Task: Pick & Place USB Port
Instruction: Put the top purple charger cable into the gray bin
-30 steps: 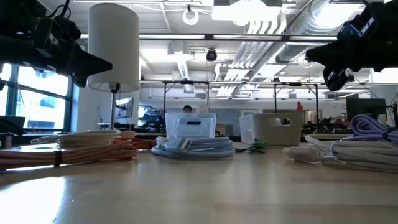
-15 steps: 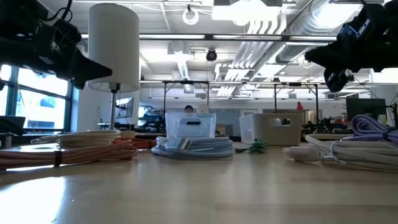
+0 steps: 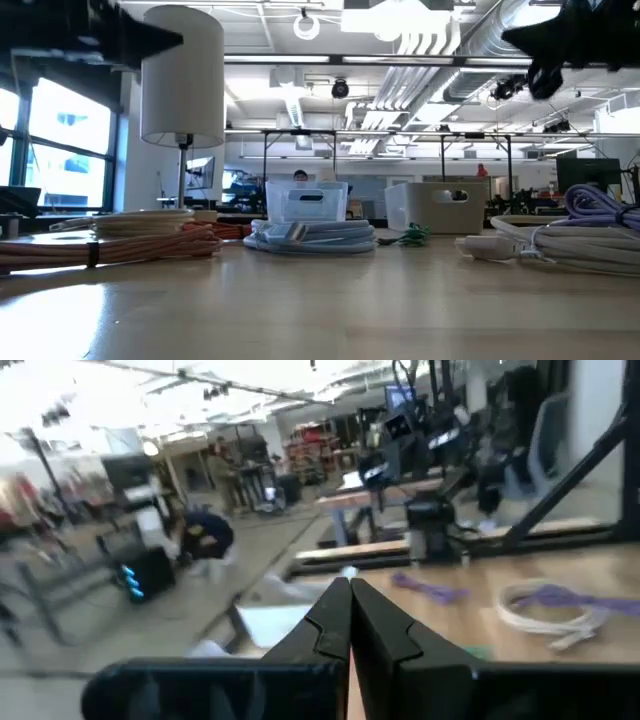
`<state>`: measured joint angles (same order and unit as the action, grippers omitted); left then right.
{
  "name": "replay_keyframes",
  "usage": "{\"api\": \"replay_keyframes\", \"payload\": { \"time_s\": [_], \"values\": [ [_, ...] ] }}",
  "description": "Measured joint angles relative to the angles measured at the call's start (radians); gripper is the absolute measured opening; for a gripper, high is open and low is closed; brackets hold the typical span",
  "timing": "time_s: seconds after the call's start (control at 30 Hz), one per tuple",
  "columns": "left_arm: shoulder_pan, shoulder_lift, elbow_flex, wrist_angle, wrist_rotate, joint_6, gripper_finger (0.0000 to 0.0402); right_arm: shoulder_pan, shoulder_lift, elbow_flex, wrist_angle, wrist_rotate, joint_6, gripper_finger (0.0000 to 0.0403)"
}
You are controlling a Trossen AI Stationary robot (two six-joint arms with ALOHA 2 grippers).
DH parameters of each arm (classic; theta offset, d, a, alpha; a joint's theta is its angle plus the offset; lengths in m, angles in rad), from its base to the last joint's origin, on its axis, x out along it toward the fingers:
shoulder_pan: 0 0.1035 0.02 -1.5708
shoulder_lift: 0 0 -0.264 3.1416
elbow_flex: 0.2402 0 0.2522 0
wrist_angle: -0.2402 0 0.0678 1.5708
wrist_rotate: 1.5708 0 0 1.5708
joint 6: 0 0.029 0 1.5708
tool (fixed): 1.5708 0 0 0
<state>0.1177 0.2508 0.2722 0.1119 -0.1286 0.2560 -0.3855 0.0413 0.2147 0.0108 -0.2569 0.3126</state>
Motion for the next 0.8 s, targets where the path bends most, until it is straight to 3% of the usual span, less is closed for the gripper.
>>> {"api": "replay_keyframes", "payload": {
  "time_s": [0.2, 0.43, 0.63, 0.8],
  "values": [
    [0.000, 0.079, 0.260, -0.247, -0.036, 0.118, 0.0001, 0.000, 0.133, 0.259, -0.206, 0.016, -0.131, 0.0003],
    [0.000, 0.231, 0.502, -0.487, -0.039, 0.134, 0.0001, 0.000, 0.401, 0.579, -0.489, 0.032, -0.226, 0.0001],
    [0.000, 0.333, 0.591, -0.625, -0.040, 0.140, 0.0001, 0.000, 0.651, 0.802, -0.721, 0.097, -0.296, 0.0010],
    [0.000, 0.376, 0.576, -0.640, -0.040, 0.140, 0.0001, 0.000, 0.810, 0.895, -0.780, 0.105, -0.340, 0.0052]
  ]
}}
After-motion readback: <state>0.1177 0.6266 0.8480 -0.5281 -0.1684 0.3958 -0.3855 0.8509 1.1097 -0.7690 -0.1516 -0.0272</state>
